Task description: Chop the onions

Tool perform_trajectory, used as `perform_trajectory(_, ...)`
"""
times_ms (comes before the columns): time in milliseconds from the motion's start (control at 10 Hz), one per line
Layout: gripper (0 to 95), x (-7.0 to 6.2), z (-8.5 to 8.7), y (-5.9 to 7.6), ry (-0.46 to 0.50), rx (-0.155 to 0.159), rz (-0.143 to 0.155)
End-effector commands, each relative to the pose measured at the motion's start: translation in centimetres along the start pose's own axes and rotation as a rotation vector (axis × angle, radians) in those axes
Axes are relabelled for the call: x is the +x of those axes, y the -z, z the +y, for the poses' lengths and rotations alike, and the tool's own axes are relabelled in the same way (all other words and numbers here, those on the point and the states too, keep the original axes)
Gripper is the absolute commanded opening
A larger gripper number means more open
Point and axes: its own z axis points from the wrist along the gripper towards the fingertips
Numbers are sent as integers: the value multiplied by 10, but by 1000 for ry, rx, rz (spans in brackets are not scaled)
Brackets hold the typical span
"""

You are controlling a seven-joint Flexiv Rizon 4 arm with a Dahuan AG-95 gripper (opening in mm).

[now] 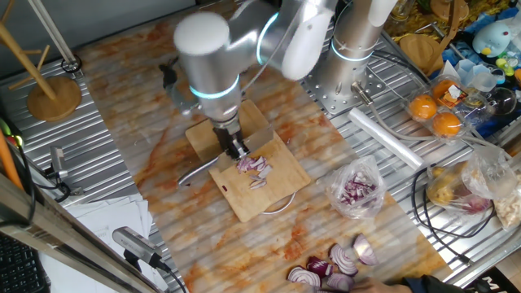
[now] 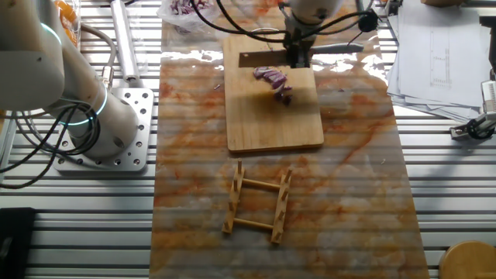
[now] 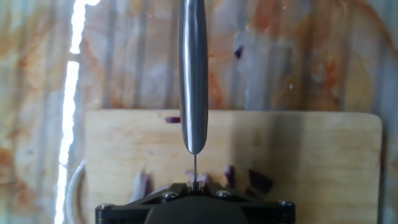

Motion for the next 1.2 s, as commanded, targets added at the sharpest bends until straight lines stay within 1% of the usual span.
perform_trajectory(100, 0, -3, -17, -1, 35, 51, 15)
perform_trajectory(200, 0, -6, -29, -3, 43, 65, 17)
perform_trajectory(300, 0, -8, -36, -6, 44, 80, 15)
perform_trajectory(400, 0, -12, -41, -10, 52, 116, 27)
perform_trajectory(500, 0, -16, -44, -13, 61, 112, 33)
perform_trajectory(600, 0, -22, -40, -9, 61, 112, 42)
perform_trajectory(700, 0, -26, -34, -4, 56, 119, 37)
perform_trajectory(800, 0, -28, -31, -1, 47, 121, 21)
perform_trajectory(900, 0, -27, -27, 3, 39, 124, -2)
perform_trajectory(1000, 0, -25, -22, 6, 49, 125, 0)
perform_trajectory(1100, 0, -23, -11, 11, 29, 113, -8)
perform_trajectory(1200, 0, -22, -2, 11, 7, 105, -22)
